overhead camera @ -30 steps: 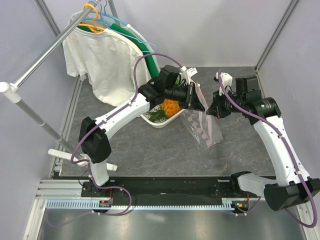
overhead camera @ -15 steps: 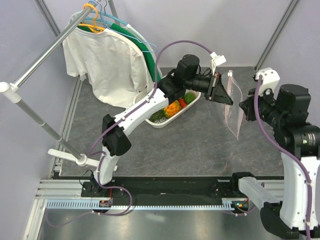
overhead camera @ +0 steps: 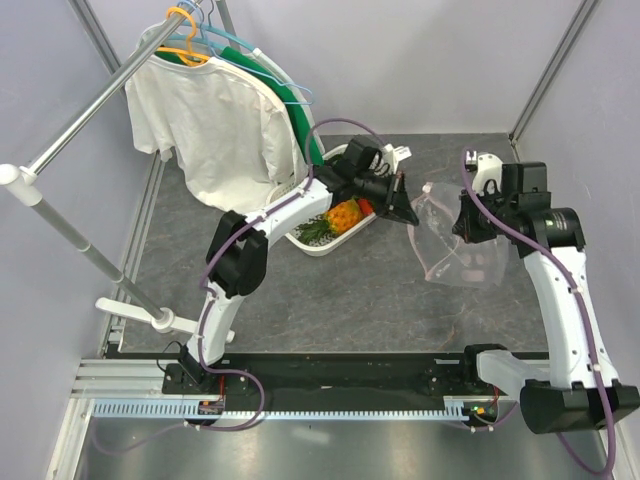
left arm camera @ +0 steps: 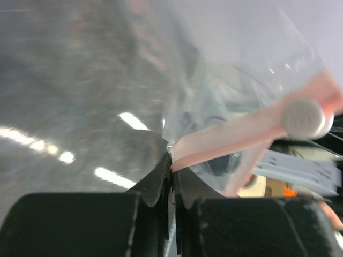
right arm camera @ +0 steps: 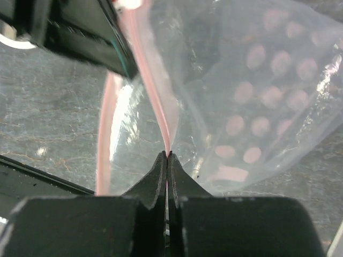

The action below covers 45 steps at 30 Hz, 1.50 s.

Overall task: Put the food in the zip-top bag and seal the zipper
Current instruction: Open the zipper of the food storage bag, then pick up the fake fruit from the bin.

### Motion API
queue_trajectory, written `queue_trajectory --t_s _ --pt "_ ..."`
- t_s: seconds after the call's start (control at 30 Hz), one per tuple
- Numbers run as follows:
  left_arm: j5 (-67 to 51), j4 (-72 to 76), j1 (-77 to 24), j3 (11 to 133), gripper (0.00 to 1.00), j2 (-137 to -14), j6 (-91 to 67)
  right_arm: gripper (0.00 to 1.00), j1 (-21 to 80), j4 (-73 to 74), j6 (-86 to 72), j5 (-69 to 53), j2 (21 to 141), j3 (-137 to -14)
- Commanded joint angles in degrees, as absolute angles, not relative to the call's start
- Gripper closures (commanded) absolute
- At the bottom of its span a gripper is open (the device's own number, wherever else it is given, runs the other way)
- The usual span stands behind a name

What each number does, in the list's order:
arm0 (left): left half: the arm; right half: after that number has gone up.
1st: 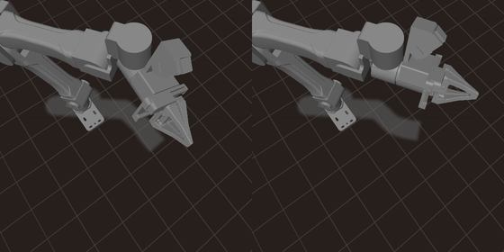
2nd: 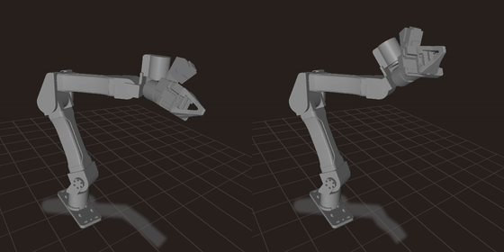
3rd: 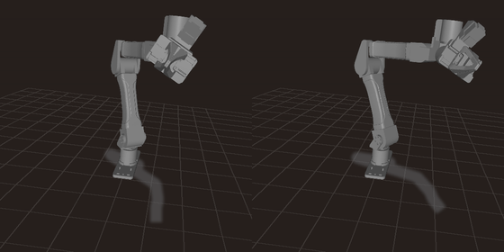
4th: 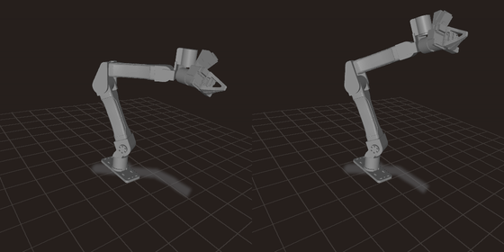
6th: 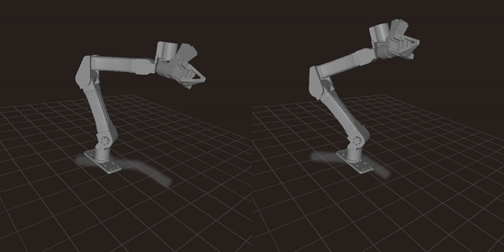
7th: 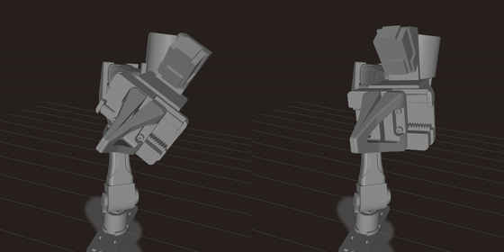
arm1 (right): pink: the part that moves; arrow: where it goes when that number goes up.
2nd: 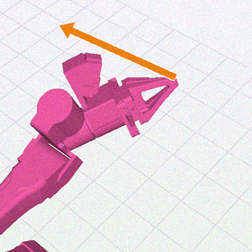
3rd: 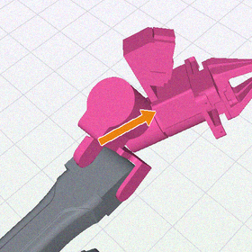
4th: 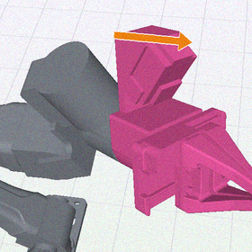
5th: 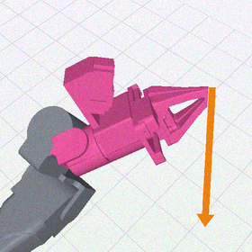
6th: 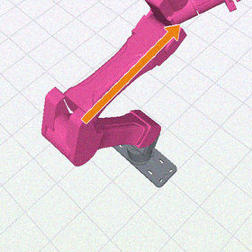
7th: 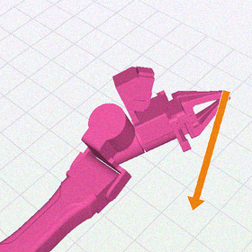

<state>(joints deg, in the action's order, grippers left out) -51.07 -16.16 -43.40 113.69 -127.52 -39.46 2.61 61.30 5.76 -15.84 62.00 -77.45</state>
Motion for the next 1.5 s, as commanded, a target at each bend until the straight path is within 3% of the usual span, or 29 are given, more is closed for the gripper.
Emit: queue_trajectory --t_s 0.0,0.13,0.2,0.43,0.53,0.67,0.9,1.23,1.47 --pt "-37.6 -28.3 -42.2 111.5 0.90 -119.9 -26.6 1.00 2.4 57.0 4.8 -16.7 61.4 -75.4" --pt "-28.5 -34.0 -42.2 109.7 0.88 -118.3 -20.6 1.00 1.8 55.6 4.7 -16.2 59.9 -72.5" --pt "-26.7 -36.4 -42.2 109.8 0.82 -117.9 -17.3 1.00 1.6 53.6 3.5 -16.6 59.2 -71.6" --pt "-30.1 -36.8 -41.2 106.5 0.15 -110.1 -9.9 1.00 1.6 45.6 -3.5 -21.4 59.9 -65.1" --pt "-35.0 -36.5 -37.5 102.3 0.08 -105.0 -7.6 1.00 1.6 43.9 -5.3 -22.7 60.5 -64.3" --pt "-38.3 -37.8 -28.6 96.5 0.06 -99.5 1.5 1.00 1.6 42.4 -7.0 -23.6 60.6 -63.5" --pt "-25.4 -42.4 -25.2 88.0 0.00 -95.6 22.7 1.00 1.4 39.9 -9.7 -24.4 61.2 -61.3" --pt "-15.3 -39.1 -26.5 89.4 0.00 -104.8 34.1 1.00 1.6 40.0 -10.0 -24.9 62.7 -62.5" --pt "-15.2 -33.7 -27.2 88.8 0.02 -110.6 35.4 1.00 1.5 40.5 -9.3 -24.9 63.5 -62.9"
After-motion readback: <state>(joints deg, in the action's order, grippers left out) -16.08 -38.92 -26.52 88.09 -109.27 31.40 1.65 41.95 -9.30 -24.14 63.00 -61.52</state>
